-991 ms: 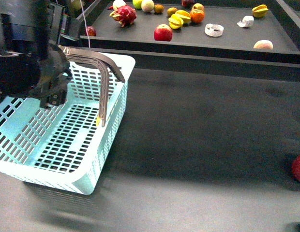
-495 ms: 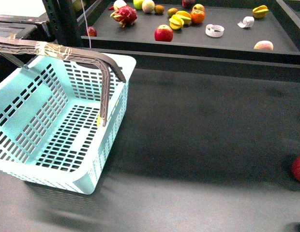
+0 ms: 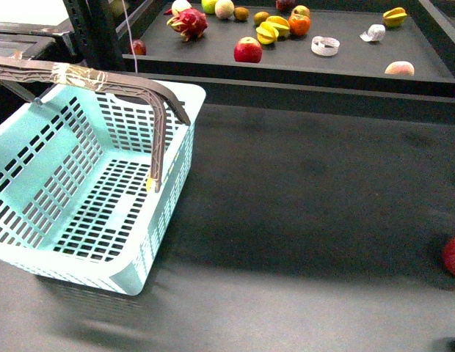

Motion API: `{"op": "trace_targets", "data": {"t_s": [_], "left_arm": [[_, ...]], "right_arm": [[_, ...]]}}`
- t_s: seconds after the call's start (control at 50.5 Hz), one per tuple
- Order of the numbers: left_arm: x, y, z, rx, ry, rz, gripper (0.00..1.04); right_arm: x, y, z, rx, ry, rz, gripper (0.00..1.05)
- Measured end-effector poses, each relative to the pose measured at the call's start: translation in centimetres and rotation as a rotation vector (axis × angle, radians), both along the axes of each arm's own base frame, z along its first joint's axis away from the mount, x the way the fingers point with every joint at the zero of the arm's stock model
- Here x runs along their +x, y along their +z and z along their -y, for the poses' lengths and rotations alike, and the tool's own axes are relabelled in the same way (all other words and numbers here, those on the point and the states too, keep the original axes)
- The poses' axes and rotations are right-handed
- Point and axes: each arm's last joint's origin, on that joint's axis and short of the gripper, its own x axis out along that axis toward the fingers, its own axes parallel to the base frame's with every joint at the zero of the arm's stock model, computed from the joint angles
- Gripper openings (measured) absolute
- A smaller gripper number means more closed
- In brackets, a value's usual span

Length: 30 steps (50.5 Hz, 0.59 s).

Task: Pick mango with right arm and hold basket with left

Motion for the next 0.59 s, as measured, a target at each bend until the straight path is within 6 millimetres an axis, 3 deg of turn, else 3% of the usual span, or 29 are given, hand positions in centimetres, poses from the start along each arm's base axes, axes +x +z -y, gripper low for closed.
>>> {"op": "trace_targets", "data": {"t_s": [0.079,0.377,0.595], "left_arm": [[-0.9,0.6,0.0,0.009,-0.001,0.021,0.04],[-4.1,0.7,0.0,0.021,-0.001,0.023,0.04],[-5.2,1.2,0.0,0.022,0.000,0.041,0.04]], "right_arm": [[0.0,0.0,0.0,0.000,0.000,0.000,0.96],[0.0,0.0,0.0,0.000,0.000,0.000,0.96],[0.0,0.0,0.0,0.000,0.000,0.000,0.96]]}}
